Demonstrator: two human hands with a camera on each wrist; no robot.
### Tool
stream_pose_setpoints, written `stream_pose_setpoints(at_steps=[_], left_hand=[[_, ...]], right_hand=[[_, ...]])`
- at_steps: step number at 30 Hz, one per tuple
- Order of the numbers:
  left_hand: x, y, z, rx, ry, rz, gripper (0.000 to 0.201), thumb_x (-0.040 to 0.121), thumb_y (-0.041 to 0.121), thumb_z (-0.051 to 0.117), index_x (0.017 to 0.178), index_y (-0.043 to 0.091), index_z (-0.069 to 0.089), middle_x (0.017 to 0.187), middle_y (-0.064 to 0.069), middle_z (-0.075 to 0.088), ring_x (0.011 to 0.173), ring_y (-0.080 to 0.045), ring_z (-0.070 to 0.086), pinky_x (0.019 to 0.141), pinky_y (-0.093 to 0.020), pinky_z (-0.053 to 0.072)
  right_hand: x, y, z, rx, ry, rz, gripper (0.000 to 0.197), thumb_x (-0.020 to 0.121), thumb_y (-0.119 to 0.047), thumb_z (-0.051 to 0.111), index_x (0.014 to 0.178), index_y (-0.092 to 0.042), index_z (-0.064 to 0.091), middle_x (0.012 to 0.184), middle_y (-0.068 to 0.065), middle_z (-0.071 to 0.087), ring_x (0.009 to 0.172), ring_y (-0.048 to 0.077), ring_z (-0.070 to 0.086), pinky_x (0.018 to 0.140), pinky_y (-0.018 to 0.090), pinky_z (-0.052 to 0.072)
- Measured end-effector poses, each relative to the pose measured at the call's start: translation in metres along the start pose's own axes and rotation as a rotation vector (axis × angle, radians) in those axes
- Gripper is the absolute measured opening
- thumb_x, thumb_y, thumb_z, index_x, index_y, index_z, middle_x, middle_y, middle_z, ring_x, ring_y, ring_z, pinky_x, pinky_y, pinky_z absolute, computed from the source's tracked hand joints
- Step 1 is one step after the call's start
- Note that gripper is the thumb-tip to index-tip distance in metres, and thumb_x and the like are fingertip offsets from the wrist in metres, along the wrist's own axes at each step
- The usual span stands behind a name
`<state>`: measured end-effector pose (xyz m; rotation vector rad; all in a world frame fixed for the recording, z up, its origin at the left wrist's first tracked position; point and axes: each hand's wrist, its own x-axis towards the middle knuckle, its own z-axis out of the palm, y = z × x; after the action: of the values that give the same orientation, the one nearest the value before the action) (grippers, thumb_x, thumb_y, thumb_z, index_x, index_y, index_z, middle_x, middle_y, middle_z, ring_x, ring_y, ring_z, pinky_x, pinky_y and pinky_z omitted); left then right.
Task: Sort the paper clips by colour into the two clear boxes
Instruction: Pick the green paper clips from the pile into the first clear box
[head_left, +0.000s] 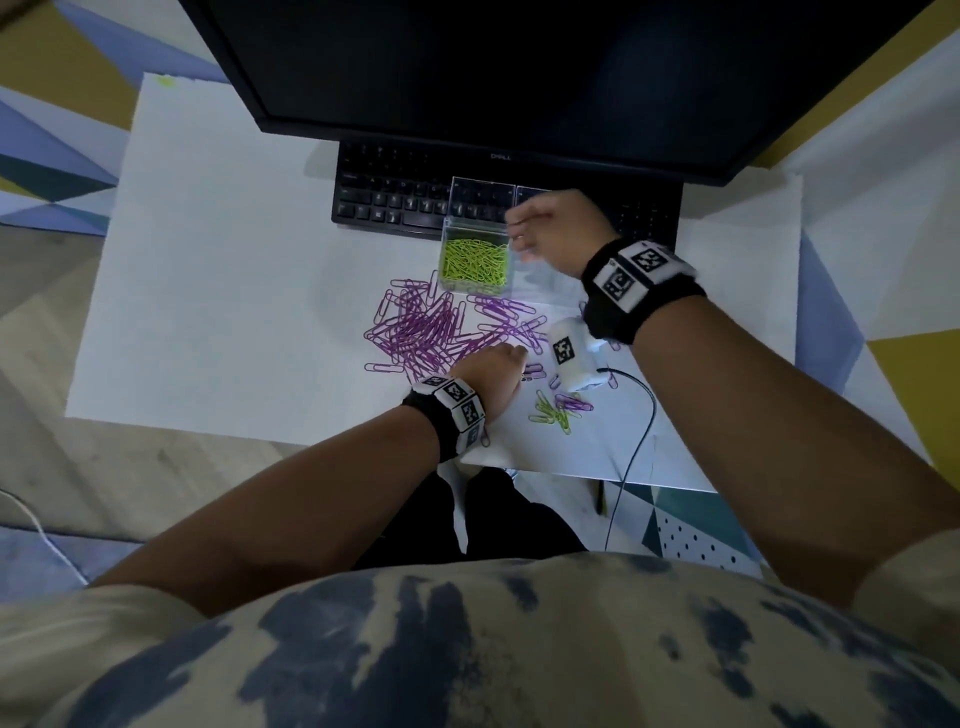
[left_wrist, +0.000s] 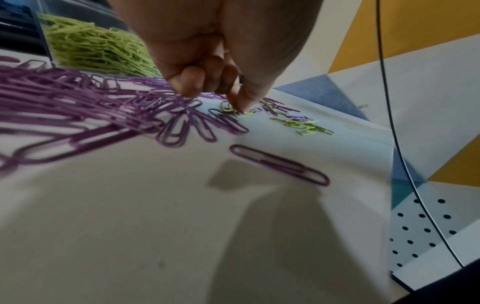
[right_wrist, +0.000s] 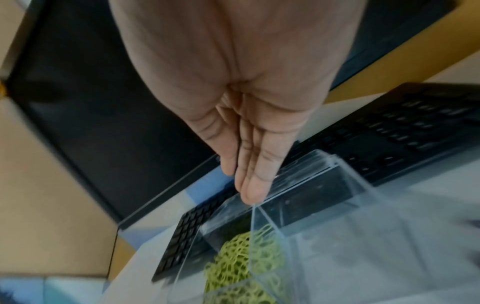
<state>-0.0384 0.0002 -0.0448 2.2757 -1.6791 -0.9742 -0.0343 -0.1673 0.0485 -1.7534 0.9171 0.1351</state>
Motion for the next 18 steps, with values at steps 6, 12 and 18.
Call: stream_pose_setpoints(at_steps=[6, 12, 18], left_hand=[[0.005, 0.0, -0.004, -0.167, 0.089, -0.033, 0.014, 0.091, 0.015, 0.049, 0.1, 0.007, 0.054, 0.101, -0.011, 0.06, 0.091, -0.027, 0.058, 0.076, -0.032, 0.045], [0.014, -0.002, -0.019, -0.497, 0.187, -0.264, 0.011, 0.093, 0.014, 0.045, 0.09, 0.007, 0.053, 0.083, -0.007, 0.057, 0.076, -0.022, 0.053, 0.067, -0.029, 0.041], [0.019, -0.009, -0.023, -0.909, 0.168, -0.37, 0.022, 0.085, -0.001, 0.045, 0.078, 0.019, 0.05, 0.071, -0.002, 0.052, 0.061, -0.015, 0.048, 0.059, -0.03, 0.038]], right_hand=[[-0.051, 0.065, -0.039, 0.138, 0.155, 0.214, 0.016, 0.089, -0.005, 0.052, 0.089, 0.003, 0.065, 0.075, 0.013, 0.063, 0.063, 0.019, 0.059, 0.063, 0.031, 0.056], [-0.071, 0.134, -0.014, -0.266, 0.157, 0.326, 0.021, 0.082, -0.014, 0.063, 0.078, 0.007, 0.067, 0.079, 0.023, 0.069, 0.076, 0.035, 0.067, 0.078, 0.044, 0.057], [-0.073, 0.139, 0.011, -0.324, 0.258, 0.26, 0.023, 0.084, -0.025, 0.068, 0.072, -0.006, 0.07, 0.079, 0.007, 0.071, 0.073, 0.018, 0.062, 0.079, 0.024, 0.051]])
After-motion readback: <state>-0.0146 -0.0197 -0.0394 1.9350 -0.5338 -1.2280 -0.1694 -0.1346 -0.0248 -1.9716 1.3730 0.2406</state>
